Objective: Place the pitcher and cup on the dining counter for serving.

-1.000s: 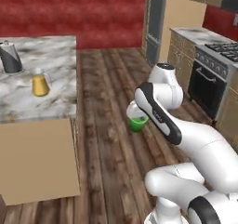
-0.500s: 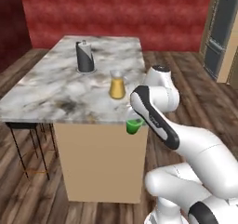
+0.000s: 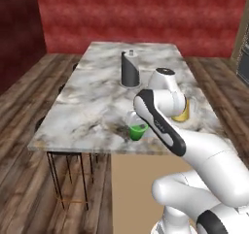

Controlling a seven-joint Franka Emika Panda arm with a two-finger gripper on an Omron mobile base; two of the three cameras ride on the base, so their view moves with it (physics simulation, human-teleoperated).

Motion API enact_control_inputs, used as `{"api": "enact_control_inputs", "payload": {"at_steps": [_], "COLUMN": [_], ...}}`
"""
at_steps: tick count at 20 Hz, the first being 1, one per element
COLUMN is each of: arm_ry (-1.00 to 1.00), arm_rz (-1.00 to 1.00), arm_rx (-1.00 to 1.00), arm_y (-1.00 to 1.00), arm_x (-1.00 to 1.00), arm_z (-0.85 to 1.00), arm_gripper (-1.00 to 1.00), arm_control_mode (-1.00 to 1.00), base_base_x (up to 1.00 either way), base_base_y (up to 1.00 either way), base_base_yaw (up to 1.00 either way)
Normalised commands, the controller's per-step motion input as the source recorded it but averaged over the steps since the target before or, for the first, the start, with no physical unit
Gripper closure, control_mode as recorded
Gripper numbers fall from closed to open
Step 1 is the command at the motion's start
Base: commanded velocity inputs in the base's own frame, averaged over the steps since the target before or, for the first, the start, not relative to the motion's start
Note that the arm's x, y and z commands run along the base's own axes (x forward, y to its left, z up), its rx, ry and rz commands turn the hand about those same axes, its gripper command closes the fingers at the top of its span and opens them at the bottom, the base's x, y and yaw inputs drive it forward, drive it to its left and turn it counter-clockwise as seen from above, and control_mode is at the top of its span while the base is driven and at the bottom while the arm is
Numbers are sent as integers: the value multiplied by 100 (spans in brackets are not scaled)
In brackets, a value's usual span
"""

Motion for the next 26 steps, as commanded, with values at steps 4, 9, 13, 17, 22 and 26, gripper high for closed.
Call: {"api": "enact_control_inputs", "payload": {"at_steps": [4,9,13,17,22,26], "arm_ry": [0,0,0,0,0,1], "arm_rz": [0,0,0,0,0,-2], "arm_rx": [0,0,0,0,0,0], "arm_y": [0,0,0,0,0,0], "arm_x": [0,0,0,0,0,14], "arm_z": [0,0,0,0,0,0], "arm_gripper": [100,100,100,100,100,100], "arm_control_mode": [100,100,100,100,100,-100], "base_base_x": [37,23,8,2,8,35], "base_base_y": [88,77,37,4,0,0], "base_base_yaw": [-26,-31,-28,-12,-1,-5]}}
